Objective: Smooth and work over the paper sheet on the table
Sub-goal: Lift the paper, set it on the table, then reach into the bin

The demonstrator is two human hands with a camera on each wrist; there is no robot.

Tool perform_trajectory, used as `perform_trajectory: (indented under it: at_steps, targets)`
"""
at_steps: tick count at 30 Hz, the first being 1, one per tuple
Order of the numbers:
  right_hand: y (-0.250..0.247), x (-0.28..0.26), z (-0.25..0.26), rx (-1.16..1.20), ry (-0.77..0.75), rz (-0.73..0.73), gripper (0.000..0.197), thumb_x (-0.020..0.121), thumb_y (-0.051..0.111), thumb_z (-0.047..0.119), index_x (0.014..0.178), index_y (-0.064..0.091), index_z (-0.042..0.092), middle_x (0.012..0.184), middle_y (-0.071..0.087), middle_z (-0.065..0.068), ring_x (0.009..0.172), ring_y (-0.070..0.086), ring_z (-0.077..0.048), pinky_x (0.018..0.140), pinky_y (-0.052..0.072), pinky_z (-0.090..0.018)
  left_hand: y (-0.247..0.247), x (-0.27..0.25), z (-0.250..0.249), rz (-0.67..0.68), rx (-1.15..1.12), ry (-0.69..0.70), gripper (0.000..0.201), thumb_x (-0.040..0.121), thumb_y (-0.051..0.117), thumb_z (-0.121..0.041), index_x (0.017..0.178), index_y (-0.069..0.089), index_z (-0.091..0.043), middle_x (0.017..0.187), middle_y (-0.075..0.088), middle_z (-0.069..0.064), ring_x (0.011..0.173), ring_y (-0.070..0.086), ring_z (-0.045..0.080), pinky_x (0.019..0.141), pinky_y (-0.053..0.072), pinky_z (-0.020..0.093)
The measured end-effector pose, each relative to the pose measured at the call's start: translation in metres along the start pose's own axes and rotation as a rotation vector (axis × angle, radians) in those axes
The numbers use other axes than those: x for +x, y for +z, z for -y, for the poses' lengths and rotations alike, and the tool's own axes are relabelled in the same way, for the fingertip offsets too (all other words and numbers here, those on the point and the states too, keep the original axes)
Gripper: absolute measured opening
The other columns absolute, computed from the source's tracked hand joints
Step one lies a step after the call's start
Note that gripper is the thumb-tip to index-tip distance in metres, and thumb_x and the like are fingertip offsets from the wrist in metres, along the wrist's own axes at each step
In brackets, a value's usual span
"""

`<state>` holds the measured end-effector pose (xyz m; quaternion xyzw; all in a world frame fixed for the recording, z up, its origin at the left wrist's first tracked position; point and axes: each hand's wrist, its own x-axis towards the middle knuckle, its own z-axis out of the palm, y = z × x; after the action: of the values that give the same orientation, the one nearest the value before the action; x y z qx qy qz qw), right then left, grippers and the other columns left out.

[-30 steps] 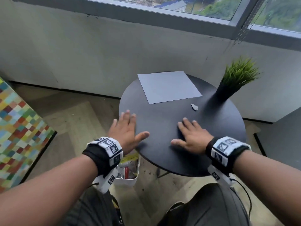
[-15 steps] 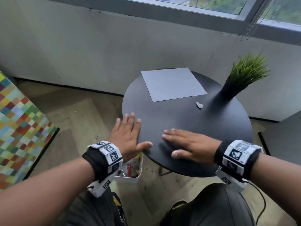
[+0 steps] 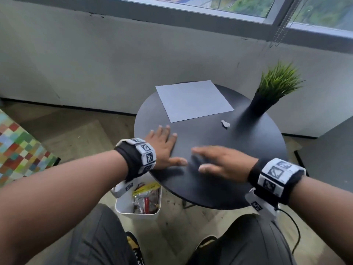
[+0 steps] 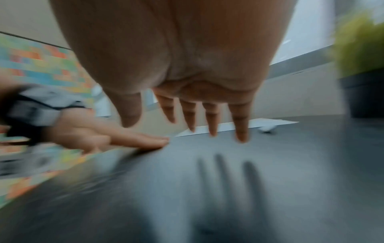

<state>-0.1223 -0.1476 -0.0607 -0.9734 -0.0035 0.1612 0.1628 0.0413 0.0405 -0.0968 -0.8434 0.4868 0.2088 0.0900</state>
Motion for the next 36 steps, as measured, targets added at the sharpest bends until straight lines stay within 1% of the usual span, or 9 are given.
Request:
perform_trajectory:
  at_steps: [4,7,10,17,20,23,27,31,36]
  targets:
    - [0.012,0.014,-0.044,-0.050,0.609,0.019,0.086,0.085,0.038,0.073,0.154,0.007,0.031,0.164,0.000,-0.001,0.149,0.005,-0.034,0.118,0.016,-0.053,-0.005,-0.025,-0.034,-0.003,0.048,0.476,0.093,0.089,0.037,-0.077,0.162,0.014,-0.024,0.170,0.002,0.003,0.156,0.001,0.019,0.126,0.006,0.043]
    - [0.030,-0.007,-0.010,-0.116,0.398,0.129,0.084,0.082,0.035,0.079,0.151,0.005,0.042,0.161,-0.007,0.015,0.149,-0.003,-0.028,0.110,0.022,-0.065,-0.016,-0.006,-0.027,-0.151,-0.113,0.207,0.083,0.095,0.044,-0.068,0.161,0.013,-0.030,0.171,0.004,0.002,0.156,0.009,0.021,0.124,0.011,0.038]
    - [0.009,-0.031,0.002,0.091,0.083,0.102,0.061,0.093,0.047,0.059,0.149,0.027,0.042,0.155,0.029,0.018,0.144,0.023,-0.005,0.118,0.025,-0.036,-0.015,0.006,-0.022,-0.062,-0.026,-0.002,0.085,0.091,0.038,-0.078,0.160,0.013,-0.035,0.170,-0.004,0.005,0.156,-0.001,0.029,0.123,0.013,0.053]
    - [0.029,-0.021,-0.034,0.003,0.526,0.020,0.078,0.081,0.027,0.078,0.147,0.025,0.037,0.160,0.012,0.007,0.147,0.012,-0.030,0.115,0.022,-0.054,-0.022,0.002,-0.053,-0.224,-0.116,0.296,0.069,0.094,0.050,-0.067,0.155,0.031,-0.041,0.137,0.053,-0.001,0.129,0.049,0.023,0.105,0.038,0.035]
    - [0.021,-0.024,0.011,0.046,0.033,-0.023,0.052,0.089,0.033,0.066,0.117,0.061,0.032,0.125,0.057,0.010,0.118,0.052,-0.014,0.099,0.043,-0.038,-0.018,0.008,-0.046,-0.178,-0.059,0.026,0.070,0.091,0.046,-0.072,0.151,0.036,-0.036,0.152,0.033,0.007,0.143,0.031,0.029,0.112,0.035,0.046]
    - [0.005,-0.009,0.003,0.129,0.080,-0.215,0.029,0.094,0.051,0.048,0.094,0.067,0.024,0.089,0.068,0.004,0.088,0.062,-0.016,0.082,0.049,-0.034,-0.023,0.004,-0.045,-0.097,-0.104,0.124,0.047,0.098,0.044,-0.062,0.119,0.067,-0.026,0.134,0.055,0.005,0.127,0.049,0.026,0.104,0.042,0.040]
    - [0.008,0.019,-0.027,0.085,0.527,-0.174,0.056,0.088,0.042,0.057,0.136,0.043,0.028,0.145,0.039,-0.002,0.135,0.037,-0.033,0.109,0.034,-0.046,-0.040,0.008,-0.047,-0.152,-0.191,0.097,0.036,0.103,0.047,-0.044,0.133,0.058,-0.027,0.139,0.056,0.006,0.131,0.050,0.029,0.105,0.040,0.035]
    - [0.030,0.013,0.004,-0.059,0.219,0.035,0.061,0.091,0.038,0.063,0.139,0.042,0.026,0.154,0.029,-0.002,0.141,0.027,-0.024,0.110,0.032,-0.049,-0.033,0.017,-0.050,0.006,-0.052,-0.008,0.066,0.103,0.043,-0.048,0.161,0.016,-0.031,0.170,-0.002,0.001,0.156,0.004,0.028,0.122,0.014,0.057]
    - [-0.001,-0.001,-0.028,0.184,0.282,-0.369,0.026,0.097,0.046,0.038,0.094,0.067,0.023,0.104,0.070,-0.003,0.102,0.062,-0.024,0.090,0.047,-0.035,-0.039,0.007,-0.064,0.039,-0.201,0.282,0.050,0.099,0.044,-0.055,0.118,0.070,-0.017,0.131,0.063,0.004,0.115,0.056,0.019,0.105,0.040,0.033]
